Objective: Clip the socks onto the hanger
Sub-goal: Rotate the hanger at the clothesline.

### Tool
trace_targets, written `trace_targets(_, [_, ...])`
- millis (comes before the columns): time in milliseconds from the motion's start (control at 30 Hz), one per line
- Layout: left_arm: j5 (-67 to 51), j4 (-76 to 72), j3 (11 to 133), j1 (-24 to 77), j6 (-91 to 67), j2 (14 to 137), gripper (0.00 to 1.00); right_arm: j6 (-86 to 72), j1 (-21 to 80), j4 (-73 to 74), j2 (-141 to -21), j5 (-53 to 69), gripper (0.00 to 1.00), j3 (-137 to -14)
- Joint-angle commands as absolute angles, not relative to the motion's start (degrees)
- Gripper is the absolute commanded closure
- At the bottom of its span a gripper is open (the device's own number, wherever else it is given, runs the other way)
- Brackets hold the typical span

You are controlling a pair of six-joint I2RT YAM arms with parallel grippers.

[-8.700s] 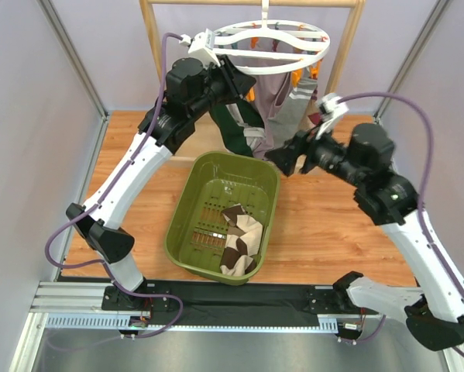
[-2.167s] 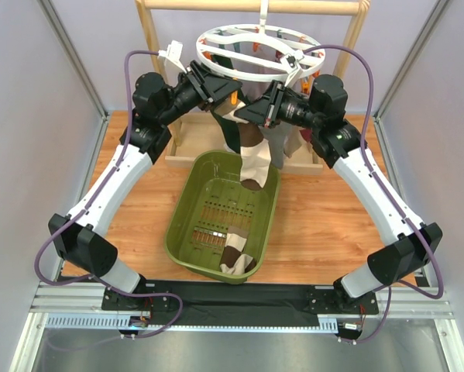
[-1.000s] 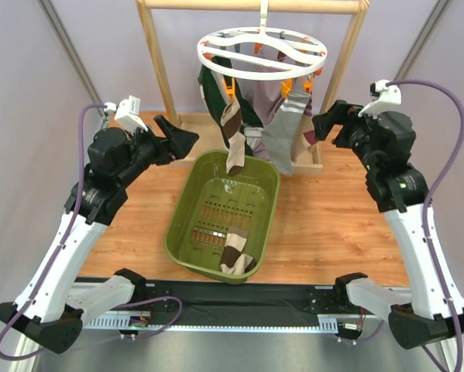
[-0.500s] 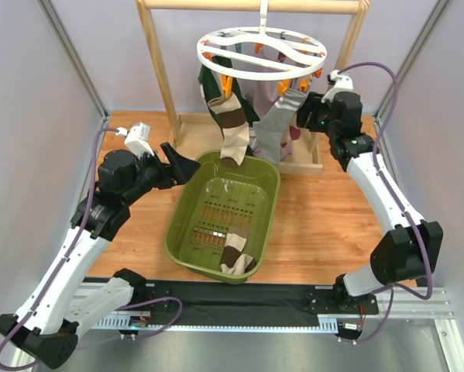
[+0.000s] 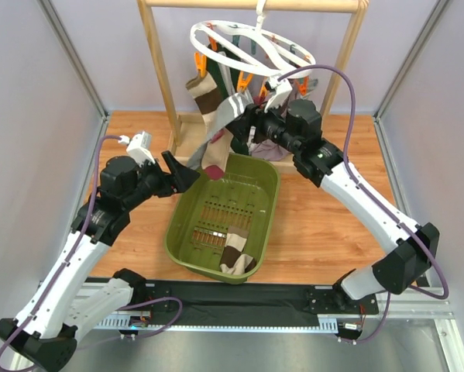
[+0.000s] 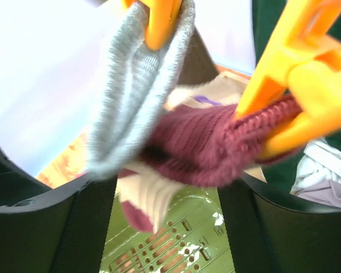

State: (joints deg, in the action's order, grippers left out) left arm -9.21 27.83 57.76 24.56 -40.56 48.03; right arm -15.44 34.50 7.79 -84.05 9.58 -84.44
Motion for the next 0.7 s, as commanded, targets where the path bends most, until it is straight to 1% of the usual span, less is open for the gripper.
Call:
trace_targets(0, [-12.1, 27.2, 57.9, 24.3, -41.3, 47.5, 0.14, -14.8, 34.5, 8.7, -82.7, 11.8, 0.29, -87.8])
trace_targets(67, [-14.8, 25.7, 58.5, 24.3, -41.0, 48.8, 0.17, -13.3, 34.5, 13.8, -80.3, 11.4, 0.26, -88.8])
trace_targets(100, [-15.9, 25.3, 58.8, 24.3, -40.9, 49.3, 0.18, -12.4, 34.5, 15.8, -79.2, 8.7, 0.24, -88.9])
trace_targets(133, [-17.5, 24.6, 59.7, 24.3, -40.8, 50.7, 0.18, -11.0, 34.4, 17.6, -77.9, 6.2, 0.20, -88.8])
trace_targets(167, [-18.3, 24.2, 60.1, 24.3, -40.6, 51.3, 0.19, -10.4, 34.3, 21.1, -74.7, 3.5, 0.18, -88.4])
trace_targets(200, [-19.8, 23.4, 60.4, 24.3, -40.5, 52.4, 0.19, -9.6, 34.1, 22.2, -72.8, -1.8, 0.17, -87.0])
trace_targets(267, [-21.0, 20.8, 61.1, 24.7, -40.6, 53.4, 0.20, -7.1, 33.0, 23.8, -67.2, -8.5, 0.15, -85.0])
trace_targets(300, [-21.4, 20.0, 61.4, 25.0, -40.6, 54.7, 0.20, -6.4, 32.1, 23.7, -65.6, -15.1, 0.14, -83.9])
trace_targets(367, [-21.6, 18.5, 63.0, 26.2, -40.5, 56.5, 0.20, -5.9, 26.9, 21.6, -62.0, -18.9, 0.14, -80.2])
trace_targets(400, [-21.6, 17.3, 64.2, 27.2, -40.6, 58.5, 0.20, -6.9, 21.6, 20.3, -61.3, -17.2, 0.14, -77.7])
trace_targets(500, [-21.9, 16.2, 68.1, 29.2, -40.9, 63.8, 0.20, -9.9, 14.9, 15.4, -60.6, -14.8, 0.14, -75.1])
trace_targets(533, [-21.7, 15.7, 69.0, 30.6, -40.9, 64.9, 0.20, -10.6, 11.3, 14.2, -61.2, -13.5, 0.09, -74.7])
trace_targets(567, [-21.5, 15.3, 69.8, 31.0, -40.7, 66.0, 0.20, -11.4, 9.8, 11.9, -63.1, -12.0, 0.03, -74.4])
trace_targets(600, [-20.8, 15.2, 70.5, 31.3, -40.6, 67.7, 0.20, -11.5, 8.2, 10.5, -64.1, -7.4, 0.00, -74.4])
trace_targets(667, [-20.0, 15.0, 71.7, 31.4, -41.3, 68.9, 0.18, -12.7, 5.1, 7.4, -67.6, -2.5, 0.00, -75.2])
